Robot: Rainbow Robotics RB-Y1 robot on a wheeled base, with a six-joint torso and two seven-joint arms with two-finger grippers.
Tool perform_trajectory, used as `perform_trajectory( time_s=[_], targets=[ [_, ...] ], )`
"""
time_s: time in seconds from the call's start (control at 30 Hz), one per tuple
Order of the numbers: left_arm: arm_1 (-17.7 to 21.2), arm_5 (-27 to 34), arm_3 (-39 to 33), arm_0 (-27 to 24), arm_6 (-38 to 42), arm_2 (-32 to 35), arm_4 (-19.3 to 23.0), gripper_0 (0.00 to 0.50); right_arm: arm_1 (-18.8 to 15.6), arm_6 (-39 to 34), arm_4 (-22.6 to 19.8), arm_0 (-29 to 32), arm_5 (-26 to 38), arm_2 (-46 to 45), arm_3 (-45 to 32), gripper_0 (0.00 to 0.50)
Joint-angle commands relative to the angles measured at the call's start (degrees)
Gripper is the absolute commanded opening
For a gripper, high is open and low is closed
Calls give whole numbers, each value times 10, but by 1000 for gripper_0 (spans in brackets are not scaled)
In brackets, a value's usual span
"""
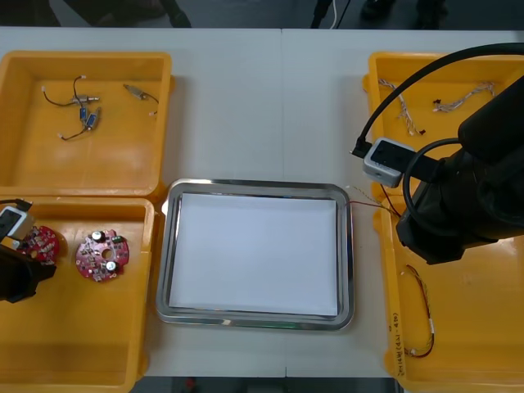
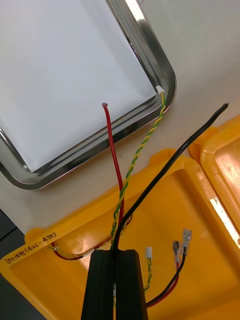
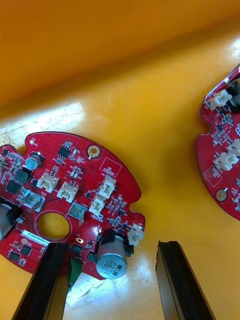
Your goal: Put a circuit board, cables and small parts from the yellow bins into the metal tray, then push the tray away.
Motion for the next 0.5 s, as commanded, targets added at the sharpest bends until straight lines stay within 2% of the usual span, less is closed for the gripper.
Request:
perform_trajectory(
  time_s=[0.03, 0.27, 0.3, 0.33, 0.37, 0.4, 0.43, 0.5],
  targets=[
    [27, -9, 1, 16, -83, -7, 4, 500, 7, -1, 8, -18, 2, 7, -2, 0],
    [26, -27, 5, 11, -84, -21, 5, 500, 5, -2, 11, -19, 2, 6, -2, 0],
    [26, -27, 5, 10, -84, -21, 5, 486, 5, -2, 12, -19, 2, 6, -2, 0],
    [27, -27, 5, 10, -84, -22, 5, 353, 7, -2, 14, -19, 2, 7, -2, 0],
    [27, -27, 5, 10, -84, -22, 5, 259, 5, -2, 15, -19, 2, 6, -2, 0],
    [26, -27, 5, 10, -84, -22, 6, 100, 5, -1, 16, -19, 2, 6, -2, 0],
    [27, -27, 5, 10, -84, -23, 6, 0, 5, -2, 16, -19, 2, 6, -2, 0],
    [27, -27, 5, 10, -84, -23, 6, 0, 7, -1, 16, -18, 2, 6, -1, 0]
  ],
)
